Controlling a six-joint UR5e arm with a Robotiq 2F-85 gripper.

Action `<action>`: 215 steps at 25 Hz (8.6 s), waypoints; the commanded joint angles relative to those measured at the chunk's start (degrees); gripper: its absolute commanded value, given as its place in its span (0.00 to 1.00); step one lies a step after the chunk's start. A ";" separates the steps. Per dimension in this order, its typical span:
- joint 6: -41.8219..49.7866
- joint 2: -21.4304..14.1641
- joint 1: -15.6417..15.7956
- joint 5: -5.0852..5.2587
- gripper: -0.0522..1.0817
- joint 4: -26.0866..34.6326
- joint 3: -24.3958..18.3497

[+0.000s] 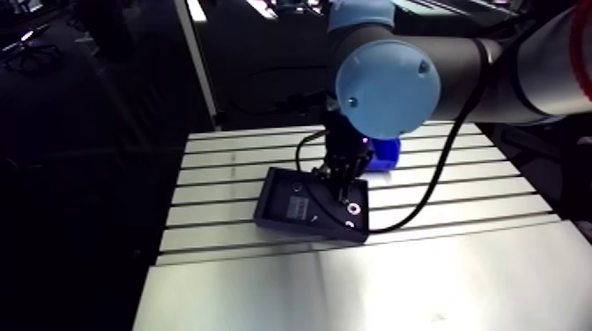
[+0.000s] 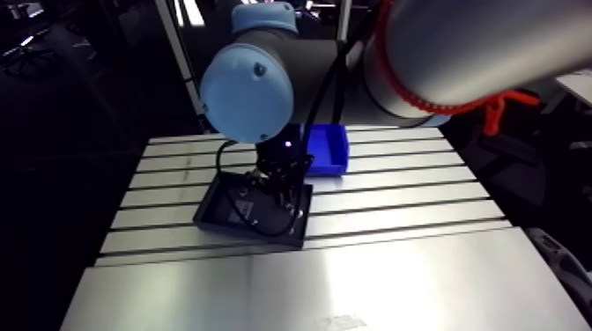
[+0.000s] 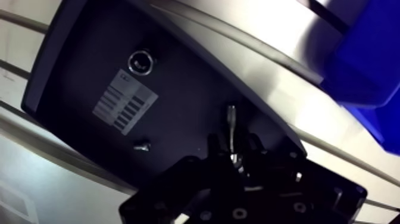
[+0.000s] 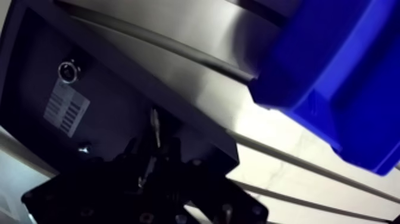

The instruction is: Pick up the M10 bolt from the tray and put it into the blue bin.

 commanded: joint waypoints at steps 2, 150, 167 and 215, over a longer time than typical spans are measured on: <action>-0.01 0.00 -0.01 0.00 0.76 -0.07 0.13; -59.00 10.29 -7.57 0.09 0.06 7.75 -24.58; -44.32 -1.49 -6.60 0.35 0.06 16.28 -29.32; 23.37 -14.51 -2.99 1.67 0.06 39.05 -32.05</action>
